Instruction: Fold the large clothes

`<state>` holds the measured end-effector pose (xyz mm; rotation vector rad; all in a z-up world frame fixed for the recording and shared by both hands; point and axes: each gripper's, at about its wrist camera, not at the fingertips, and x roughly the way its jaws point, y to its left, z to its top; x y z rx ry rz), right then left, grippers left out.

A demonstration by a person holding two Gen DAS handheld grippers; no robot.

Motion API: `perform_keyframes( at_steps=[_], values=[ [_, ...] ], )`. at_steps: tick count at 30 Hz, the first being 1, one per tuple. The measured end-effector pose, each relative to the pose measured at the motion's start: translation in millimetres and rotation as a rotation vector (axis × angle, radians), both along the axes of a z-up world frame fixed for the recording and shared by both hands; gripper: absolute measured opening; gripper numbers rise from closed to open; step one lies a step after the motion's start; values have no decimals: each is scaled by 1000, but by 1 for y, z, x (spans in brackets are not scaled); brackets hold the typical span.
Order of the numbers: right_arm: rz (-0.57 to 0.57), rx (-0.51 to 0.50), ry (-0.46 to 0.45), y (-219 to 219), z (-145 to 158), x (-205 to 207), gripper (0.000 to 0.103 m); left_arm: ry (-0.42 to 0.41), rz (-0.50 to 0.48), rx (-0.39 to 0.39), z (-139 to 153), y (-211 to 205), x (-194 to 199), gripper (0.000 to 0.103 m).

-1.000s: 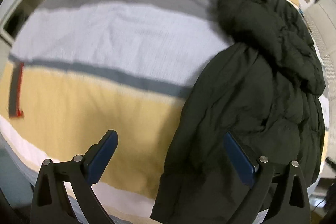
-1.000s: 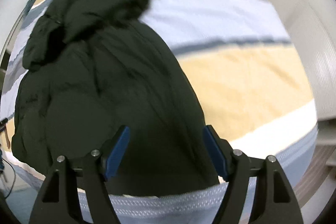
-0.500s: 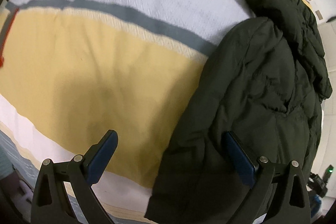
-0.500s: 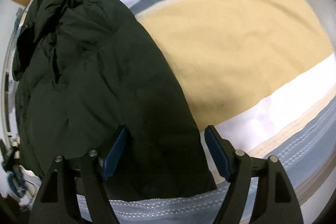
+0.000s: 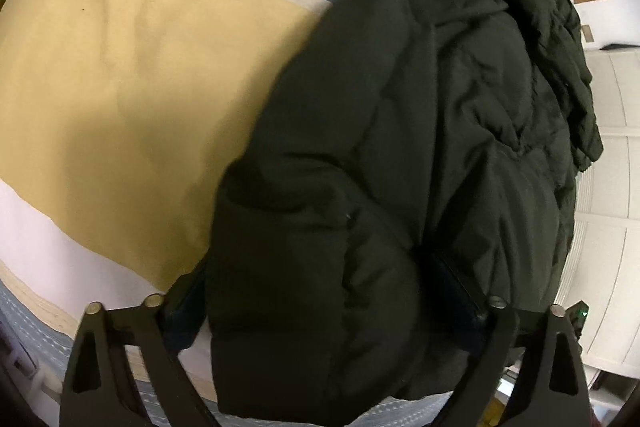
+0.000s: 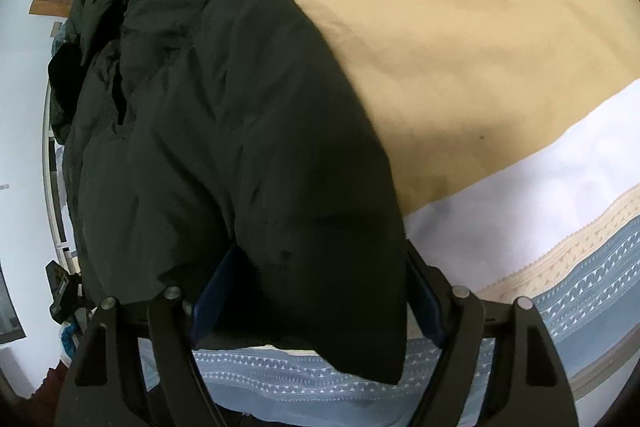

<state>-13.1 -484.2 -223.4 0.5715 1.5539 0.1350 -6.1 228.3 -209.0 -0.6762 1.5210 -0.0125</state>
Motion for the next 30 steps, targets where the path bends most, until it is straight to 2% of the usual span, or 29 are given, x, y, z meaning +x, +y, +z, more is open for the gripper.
perform_keyframes(
  at_steps=[1, 2, 4, 5, 7, 10, 14, 19, 25, 30],
  values=[
    [0, 10, 3, 0, 0, 0, 73, 0, 5, -14, 0, -2, 0, 79],
    [4, 19, 4, 5, 0, -4, 69, 2, 9, -29, 1, -4, -1, 75],
    [18, 43, 6, 8, -1, 0, 47, 1, 5, -41, 7, -10, 2, 62],
    [29, 50, 3, 11, 1, 1, 43, 1, 6, -47, 10, -13, 4, 58],
    [56, 64, -2, 17, 4, 2, 26, 3, 15, -70, 12, -15, 3, 38],
    [103, 72, -17, 30, 10, 14, 14, -8, 16, -84, 27, -26, 12, 16],
    [146, 84, -77, 44, 28, 23, 11, -58, 16, -95, 51, -18, 23, 10],
    [141, 130, -223, 42, 82, 40, 10, -179, 61, -138, 94, -10, 48, 9],
    [119, 165, -413, 29, 145, 95, 9, -338, 108, -227, 146, 15, 89, 9],
    [96, 162, -547, 30, 182, 143, 9, -472, 162, -335, 177, 30, 137, 9]
  ],
)
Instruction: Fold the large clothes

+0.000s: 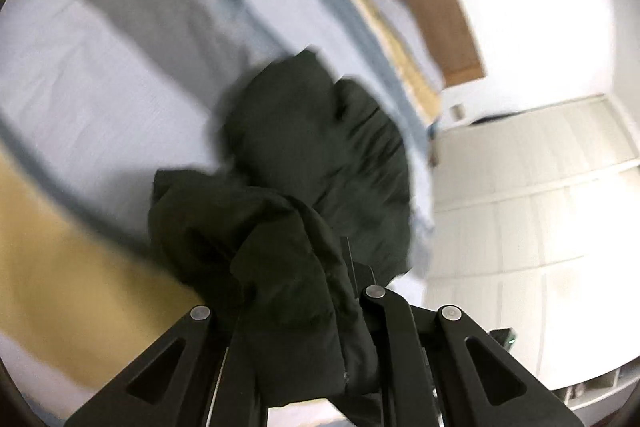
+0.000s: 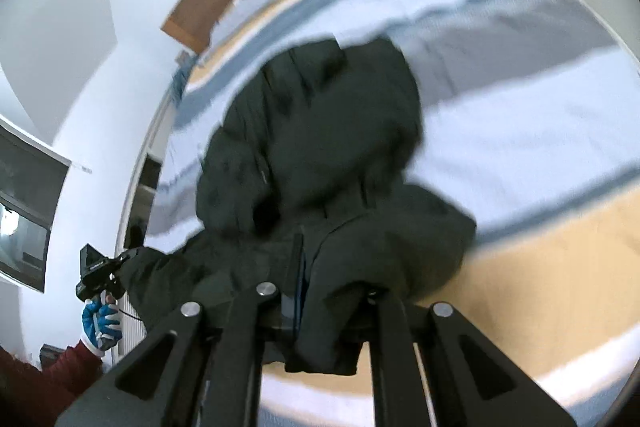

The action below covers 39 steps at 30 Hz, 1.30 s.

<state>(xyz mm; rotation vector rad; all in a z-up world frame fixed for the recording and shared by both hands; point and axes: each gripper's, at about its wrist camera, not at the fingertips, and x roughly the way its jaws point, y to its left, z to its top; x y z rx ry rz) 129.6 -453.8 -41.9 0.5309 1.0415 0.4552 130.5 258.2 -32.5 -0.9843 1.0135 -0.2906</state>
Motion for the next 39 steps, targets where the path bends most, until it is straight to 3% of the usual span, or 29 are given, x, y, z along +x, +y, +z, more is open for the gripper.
perform_keyframes(
  at_steps=[4, 8, 13, 16, 21, 26, 29, 32, 33, 34, 35, 36, 39],
  values=[
    [-65, 50, -96, -9, 25, 52, 9, -96, 86, -101, 15, 4, 55, 9],
    [-167, 105, -151, -8, 32, 120, 9, -139, 148, -167, 18, 3, 114, 9],
    [-278, 84, -151, -5, 17, 213, 9, -153, 207, -164, 5, -11, 209, 10],
    [-345, 53, -114, -3, -6, 263, 9, -109, 234, -93, -17, -17, 261, 10],
    [-419, -19, -7, -2, -57, 314, 9, 42, 227, 102, -76, -29, 331, 13],
    [-407, -74, 53, 12, -98, 341, 9, 103, 138, 259, -115, -48, 361, 14],
    [-373, -127, 65, 22, -101, 351, 10, 113, 115, 274, -118, -52, 367, 17],
    [-364, -118, 56, 19, -95, 353, 15, 88, 122, 220, -107, -42, 365, 30],
    [-365, -107, 51, 17, -92, 352, 18, 67, 129, 186, -100, -37, 363, 41],
    [-367, -94, 43, 14, -88, 350, 23, 48, 138, 164, -95, -33, 362, 52],
    [-373, -61, 28, 10, -82, 347, 27, 28, 149, 143, -88, -29, 360, 55],
    [-378, -31, 19, 7, -79, 345, 37, 16, 155, 132, -81, -26, 358, 59],
    [-392, 24, 5, 1, -64, 339, 50, -16, 147, 182, -58, -26, 354, 71]
  ],
)
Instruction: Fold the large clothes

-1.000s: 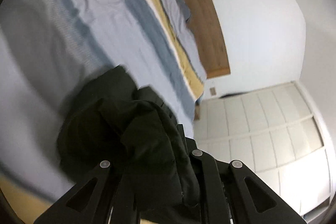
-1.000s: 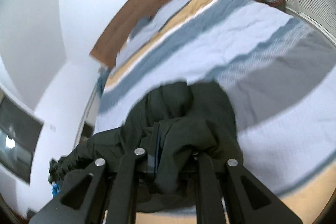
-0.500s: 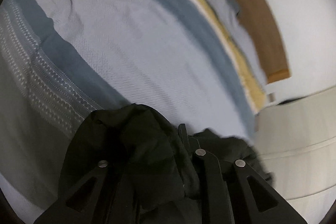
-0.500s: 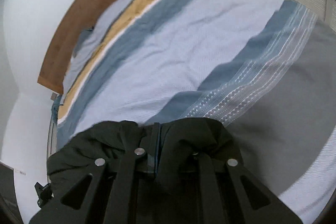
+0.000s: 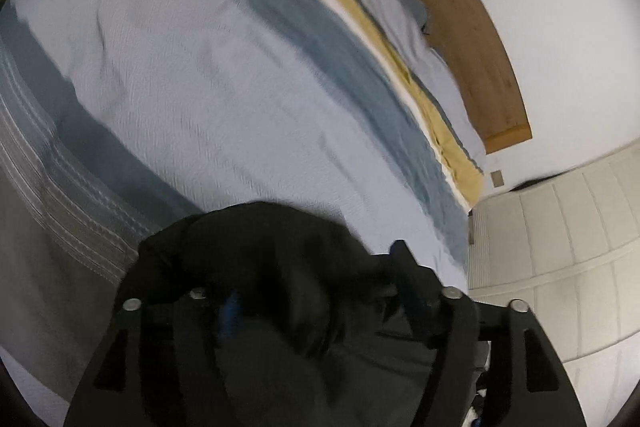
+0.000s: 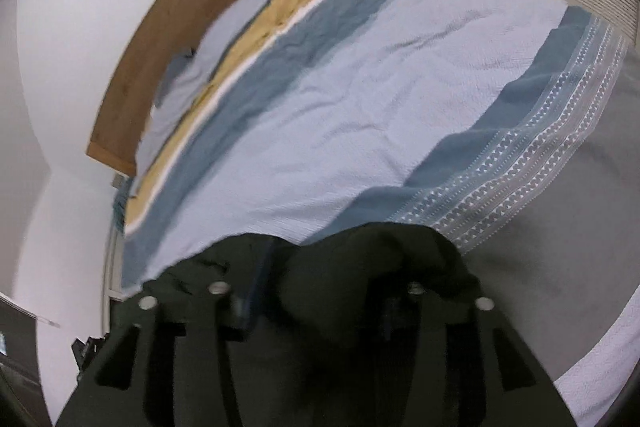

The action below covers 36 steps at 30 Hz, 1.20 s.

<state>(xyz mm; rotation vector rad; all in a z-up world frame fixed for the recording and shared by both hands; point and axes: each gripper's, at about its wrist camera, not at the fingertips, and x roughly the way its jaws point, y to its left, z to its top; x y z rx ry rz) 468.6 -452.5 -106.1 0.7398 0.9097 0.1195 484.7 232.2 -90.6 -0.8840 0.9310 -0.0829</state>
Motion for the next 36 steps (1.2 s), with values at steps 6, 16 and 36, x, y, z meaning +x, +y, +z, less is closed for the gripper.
perform_keyframes(
  at_steps=[6, 16, 36],
  values=[
    [-56, 21, -52, -14, 34, -12, 69, -55, 47, 68, 38, 12, -14, 83],
    [238, -224, -148, 97, 78, -55, 69, -71, -228, 370, 49, -114, -43, 84],
    [385, -466, -19, 179, -28, 41, 69, 105, -399, 633, -44, -219, 66, 102]
  ],
)
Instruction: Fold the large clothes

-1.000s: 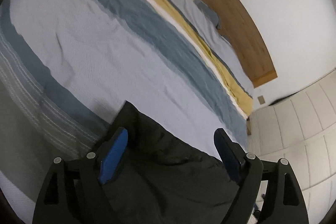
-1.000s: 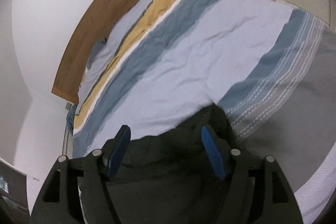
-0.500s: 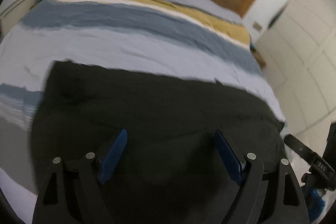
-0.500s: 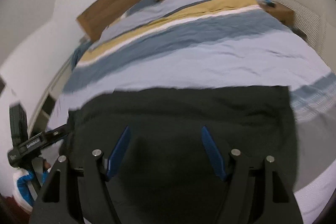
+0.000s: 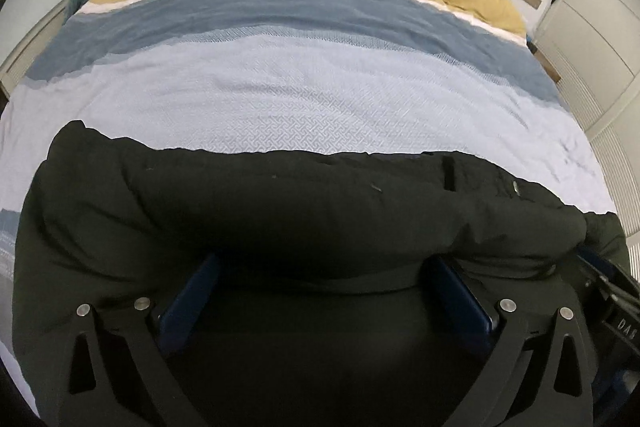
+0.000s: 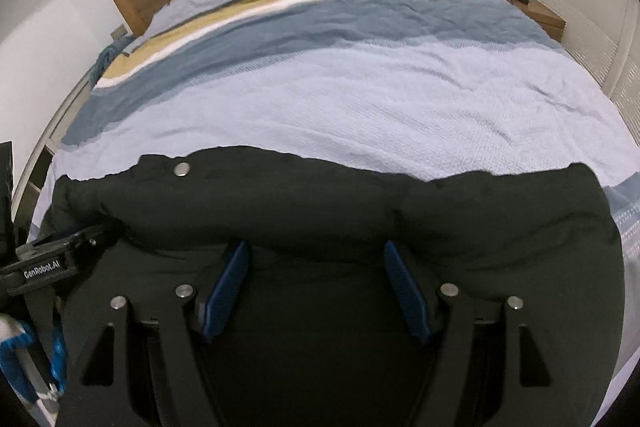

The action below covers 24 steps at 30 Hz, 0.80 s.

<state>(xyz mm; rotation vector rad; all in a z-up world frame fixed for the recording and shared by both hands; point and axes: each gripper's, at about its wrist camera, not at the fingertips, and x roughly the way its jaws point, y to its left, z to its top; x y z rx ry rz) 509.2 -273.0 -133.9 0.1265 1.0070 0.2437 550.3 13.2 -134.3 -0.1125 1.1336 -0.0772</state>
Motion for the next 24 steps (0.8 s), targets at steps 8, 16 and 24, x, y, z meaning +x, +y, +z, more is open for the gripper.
perform_keyframes(
  at_steps=[8, 16, 24],
  values=[
    [-156, -47, 77, -92, -15, -4, 69, 36, 57, 38, -1, 55, 0, 102],
    [-251, -100, -2, -145, 33, -50, 69, -55, 131, 112, 51, 108, -44, 99],
    [-53, 14, -45, -75, 48, -115, 69, -14, 109, 33, 33, 101, -116, 100]
  ],
)
